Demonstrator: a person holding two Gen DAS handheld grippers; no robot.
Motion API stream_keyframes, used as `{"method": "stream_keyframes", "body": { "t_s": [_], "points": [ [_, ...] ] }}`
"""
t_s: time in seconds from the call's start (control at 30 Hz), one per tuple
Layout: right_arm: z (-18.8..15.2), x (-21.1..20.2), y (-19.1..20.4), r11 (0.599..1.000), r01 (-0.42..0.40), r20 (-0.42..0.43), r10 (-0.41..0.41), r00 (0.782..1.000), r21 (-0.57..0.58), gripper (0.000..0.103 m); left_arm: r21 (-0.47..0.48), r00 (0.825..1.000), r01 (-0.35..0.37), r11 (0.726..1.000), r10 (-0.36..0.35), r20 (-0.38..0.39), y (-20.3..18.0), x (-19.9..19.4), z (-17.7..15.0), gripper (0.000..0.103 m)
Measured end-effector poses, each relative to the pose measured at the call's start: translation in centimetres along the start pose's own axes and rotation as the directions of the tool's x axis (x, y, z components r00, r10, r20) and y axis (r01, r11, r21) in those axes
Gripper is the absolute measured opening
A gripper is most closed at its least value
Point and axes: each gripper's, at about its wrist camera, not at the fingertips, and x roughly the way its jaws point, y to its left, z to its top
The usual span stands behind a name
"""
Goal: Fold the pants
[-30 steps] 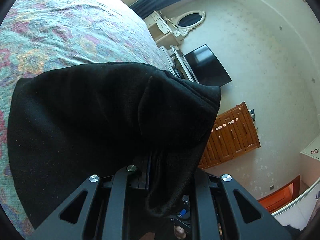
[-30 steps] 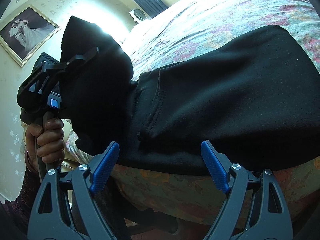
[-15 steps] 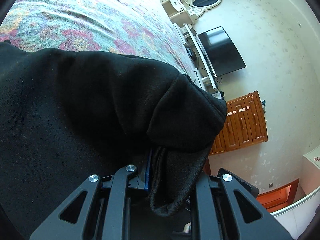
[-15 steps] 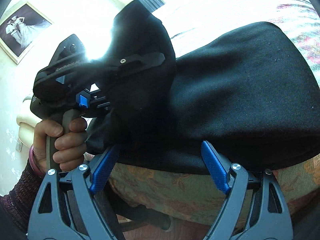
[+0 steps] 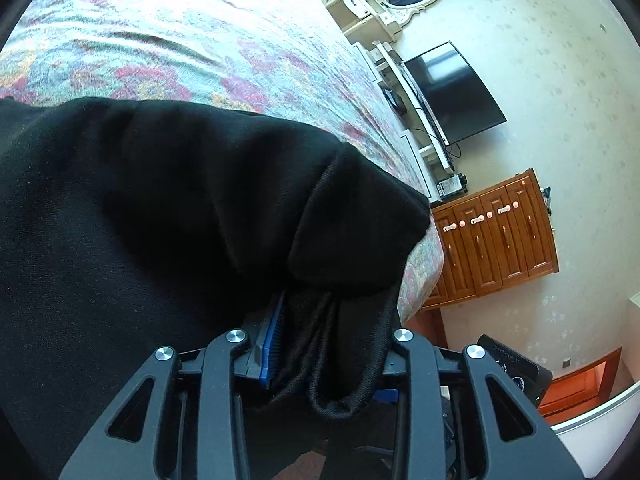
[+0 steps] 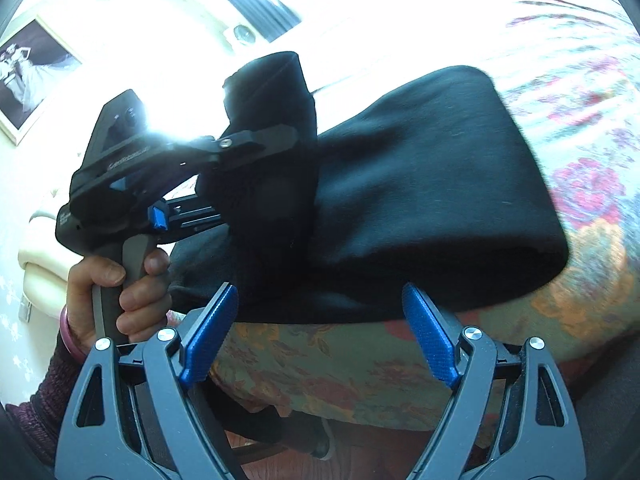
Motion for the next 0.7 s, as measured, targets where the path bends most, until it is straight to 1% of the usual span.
{"method": "stream_keyframes", "body": {
  "t_s": [0.07, 0.1, 0.13, 0.17, 0.2, 0.27, 0.33, 0.4, 0.43, 0.5, 0.53, 0.57, 0.6, 0.67, 0.7],
  "points": [
    [-0.2, -0.9, -0.2, 1.0, 0.011, 0.023, -0.011, 1.0, 0.016, 0.084, 0.043, 1.0, 0.016, 0.999, -0.016, 0.011, -0.7, -0.2, -0.4, 0.05],
    [-0.2, -1.4, -0.2, 1.0, 0.011, 0.038, -0.012, 0.999, 0.025, 0.084, 0.064, 0.999, 0.03, 0.997, -0.031, 0.009, -1.1, -0.2, -0.5, 0.059],
    [-0.2, -1.9, -0.3, 0.999, 0.01, 0.053, -0.012, 0.999, 0.035, 0.084, 0.085, 0.999, 0.047, 0.995, -0.048, 0.006, -1.5, -0.3, -0.7, 0.062],
    [-0.1, -2.4, -0.3, 0.999, 0.012, 0.068, -0.015, 0.998, 0.042, 0.084, 0.102, 0.998, 0.058, 0.993, -0.059, 0.007, -2.0, -0.4, -0.9, 0.062],
    [0.1, -3.0, -0.3, 0.999, 0.011, 0.086, -0.015, 0.996, 0.046, 0.084, 0.117, 0.998, 0.055, 0.992, -0.059, 0.028, -2.3, -0.8, -1.0, 0.062],
    [0.8, -4.4, -0.3, 0.999, 0.021, 0.118, -0.026, 0.993, 0.044, 0.084, 0.128, 0.994, 0.05, 0.99, -0.062, 0.094, -2.5, -2.4, -1.3, 0.063],
    [1.8, -5.7, -0.6, 0.998, 0.036, 0.148, -0.042, 0.988, 0.042, 0.084, 0.111, 0.984, 0.042, 0.993, -0.06, 0.169, -1.6, -4.8, -1.7, 0.07],
    [3.2, -6.4, -1.1, 0.998, 0.023, 0.162, -0.033, 0.986, 0.064, 0.086, 0.084, 0.97, 0.016, 0.996, -0.036, 0.241, -0.2, -7.4, -2.2, 0.071],
    [4.0, -6.5, -1.5, 0.997, 0.0, 0.16, -0.012, 0.987, 0.079, 0.089, 0.065, 0.963, -0.004, 0.998, -0.014, 0.268, 0.3, -8.3, -2.0, 0.071],
    [5.2, -6.0, -2.0, 0.993, -0.053, 0.156, 0.036, 0.987, 0.106, 0.09, 0.02, 0.95, -0.056, 0.998, 0.047, 0.308, 2.1, -10.2, -1.8, 0.072],
    [6.0, -5.4, -2.1, 0.991, -0.071, 0.14, 0.055, 0.989, 0.113, 0.09, -0.014, 0.946, -0.09, 0.996, 0.089, 0.311, 3.3, -11.0, -1.7, 0.072],
    [6.8, -4.8, -2.5, 0.99, -0.08, 0.119, 0.065, 0.991, 0.12, 0.09, -0.049, 0.944, -0.118, 0.992, 0.128, 0.305, 4.6, -11.6, -1.7, 0.072],
    [7.4, -4.2, -2.7, 0.989, -0.081, 0.103, 0.068, 0.992, 0.126, 0.09, -0.084, 0.938, -0.142, 0.986, 0.161, 0.308, 5.7, -12.3, -1.7, 0.072],
    [8.3, -2.8, -2.9, 0.989, -0.073, 0.059, 0.065, 0.996, 0.132, 0.09, -0.139, 0.925, -0.157, 0.978, 0.195, 0.325, 8.0, -13.8, -2.6, 0.072],
    [8.9, -2.0, -3.2, 0.99, -0.062, 0.033, 0.058, 0.998, 0.13, 0.09, -0.164, 0.924, -0.158, 0.974, 0.204, 0.323, 8.8, -14.2, -3.1, 0.072]
  ]
}}
